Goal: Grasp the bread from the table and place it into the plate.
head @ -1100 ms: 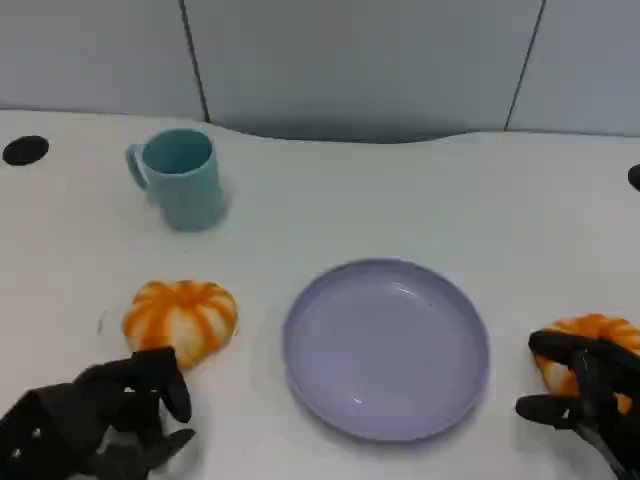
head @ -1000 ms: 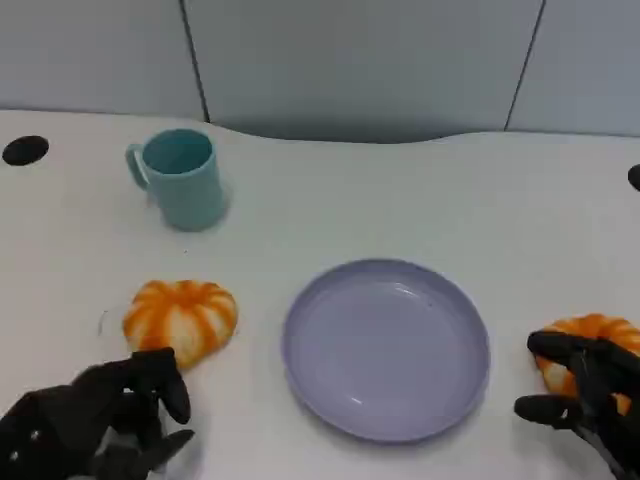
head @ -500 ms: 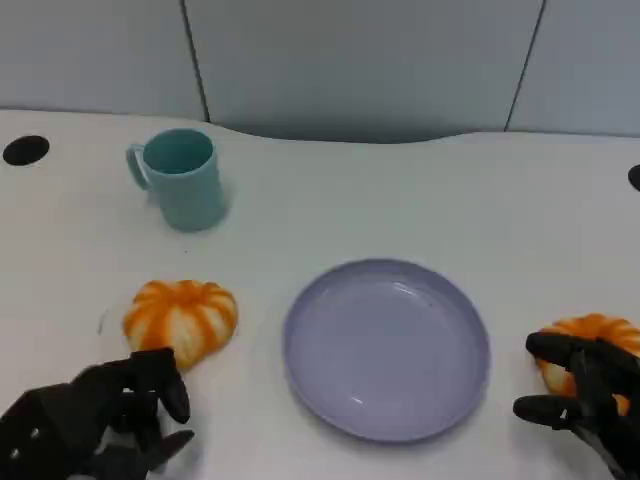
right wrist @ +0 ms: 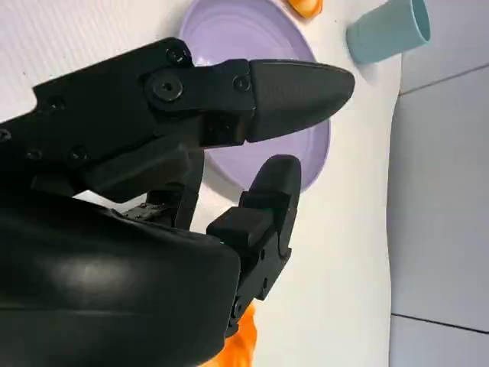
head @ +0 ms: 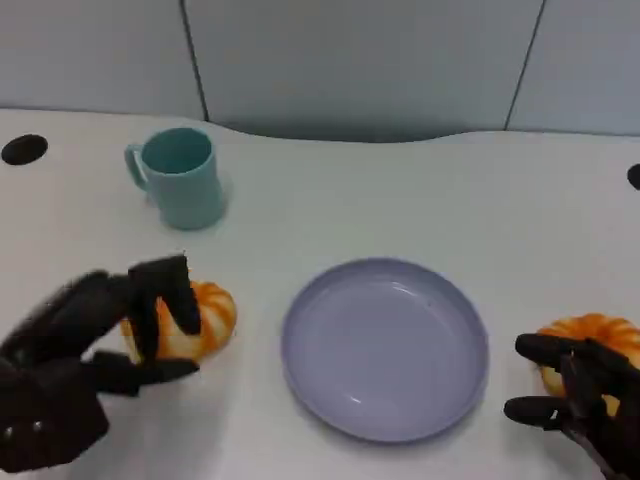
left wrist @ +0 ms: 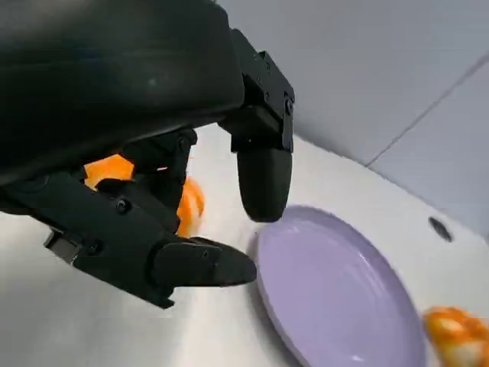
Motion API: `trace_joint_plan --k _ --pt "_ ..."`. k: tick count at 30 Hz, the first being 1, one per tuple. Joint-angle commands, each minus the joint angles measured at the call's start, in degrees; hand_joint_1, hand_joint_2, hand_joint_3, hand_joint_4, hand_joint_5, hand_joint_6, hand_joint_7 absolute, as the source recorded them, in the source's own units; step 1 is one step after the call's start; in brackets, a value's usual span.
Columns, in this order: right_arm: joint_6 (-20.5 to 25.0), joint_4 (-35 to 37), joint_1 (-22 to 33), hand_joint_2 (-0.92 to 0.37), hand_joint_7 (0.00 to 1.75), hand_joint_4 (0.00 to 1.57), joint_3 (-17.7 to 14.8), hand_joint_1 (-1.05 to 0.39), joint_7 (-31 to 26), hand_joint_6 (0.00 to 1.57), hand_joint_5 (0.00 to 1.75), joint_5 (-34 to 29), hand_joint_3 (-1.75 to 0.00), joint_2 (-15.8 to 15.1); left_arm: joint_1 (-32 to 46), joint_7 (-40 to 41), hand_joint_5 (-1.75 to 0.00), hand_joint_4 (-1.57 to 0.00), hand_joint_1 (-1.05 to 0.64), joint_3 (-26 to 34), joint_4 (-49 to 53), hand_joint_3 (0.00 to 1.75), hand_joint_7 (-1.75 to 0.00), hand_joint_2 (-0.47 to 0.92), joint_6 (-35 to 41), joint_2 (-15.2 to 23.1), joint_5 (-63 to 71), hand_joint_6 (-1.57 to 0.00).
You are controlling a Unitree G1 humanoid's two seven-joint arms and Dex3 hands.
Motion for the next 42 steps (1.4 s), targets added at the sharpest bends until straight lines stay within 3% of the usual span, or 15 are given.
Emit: trace_joint_plan --k 1,3,4,5,8,13,19,25,28,33,38,42 --pt "1.1 -0.8 -0.2 -0.92 0.65 0.54 -0.5 -0.28 -0.7 0.57 0.99 0.2 -0.40 0.0 -0.2 0.0 -1.41 -0.22 -0.53 -2.0 -10.9 0.03 -1.05 0.90 5.7 5.9 12.9 -0.30" --pt "1.1 -0.7 -0.3 -0.92 0.65 0.54 -0.6 -0.28 -0.7 0.57 1.00 0.5 -0.39 0.2 -0.5 0.1 -1.17 -0.20 -0.52 -2.8 -12.7 0.01 -0.51 0.85 6.1 6.8 14.9 -0.47" --pt "1.0 -0.6 -0.3 -0.92 0.65 0.54 -0.6 -0.28 -0.6 0.57 1.00 0.5 -0.39 0.1 -1.2 0.1 -1.12 -0.20 -0.51 -3.4 -13.3 0.00 -0.33 0.83 5.7 7.7 16.3 -0.54" --pt "0.9 -0.5 -0.3 -0.92 0.65 0.54 -0.5 -0.27 -0.5 0.57 1.01 0.5 -0.39 0.0 -1.9 0.1 -1.00 -0.09 -0.52 -4.0 -13.9 0.00 -0.16 0.80 5.4 8.5 17.6 -0.50" --pt "0.4 -0.3 -0.4 -0.92 0.65 0.54 -0.4 -0.27 -0.3 0.56 1.01 0.4 -0.39 0.0 -3.3 1.3 -0.66 -0.01 -0.51 -5.4 -14.9 0.00 -0.04 0.77 4.7 9.9 21.6 -0.36" --pt "-0.5 0.1 -0.6 -0.92 0.65 0.53 -0.2 -0.26 0.3 0.55 1.02 0.3 -0.39 -0.2 -5.3 1.5 -0.42 0.00 -0.36 -8.3 -15.5 0.01 -0.01 0.70 6.8 10.1 27.4 -0.28" --pt "-0.2 0.2 -0.9 -0.92 0.66 0.52 -0.4 -0.28 0.5 0.55 1.04 0.3 -0.38 -0.3 -7.2 -1.7 -0.33 0.00 -0.40 -11.5 -15.1 0.02 0.00 0.75 10.6 9.9 29.1 -0.23" --pt "0.7 0.5 -1.1 -0.92 0.67 0.52 -1.4 -0.29 0.8 0.57 1.04 1.6 -0.36 -0.1 -13.6 -1.6 -0.34 0.00 -0.53 -18.6 -4.4 0.05 0.00 0.87 15.1 5.7 33.2 -0.21" --pt "0.4 0.2 -0.9 -0.92 0.67 0.52 -1.1 -0.28 1.0 0.56 1.04 1.3 -0.37 -0.3 -18.0 -2.5 -0.30 0.00 -0.56 -22.0 2.9 0.02 0.00 0.84 18.0 3.5 35.3 -0.21" --pt "0.7 -0.2 -0.9 -0.92 0.67 0.52 -1.2 -0.29 0.7 0.56 1.05 1.1 -0.37 -0.2 -23.4 -0.8 -0.35 0.00 -0.44 -25.5 13.4 0.00 -0.01 0.74 21.0 0.3 36.4 -0.24" --pt "0.7 -0.2 -0.9 -0.92 0.67 0.53 -1.3 -0.28 0.7 0.56 1.04 1.2 -0.37 0.0 -27.2 -0.3 -0.30 0.00 -0.51 -28.2 20.1 0.00 0.00 0.74 25.5 -3.0 37.4 -0.24" --pt "0.7 -0.3 -0.8 -0.92 0.67 0.52 -1.4 -0.28 0.9 0.56 1.03 1.4 -0.37 0.0 -29.1 0.9 -0.28 0.00 -0.38 -29.8 24.2 0.01 -0.01 0.72 28.7 -5.1 37.6 -0.27"
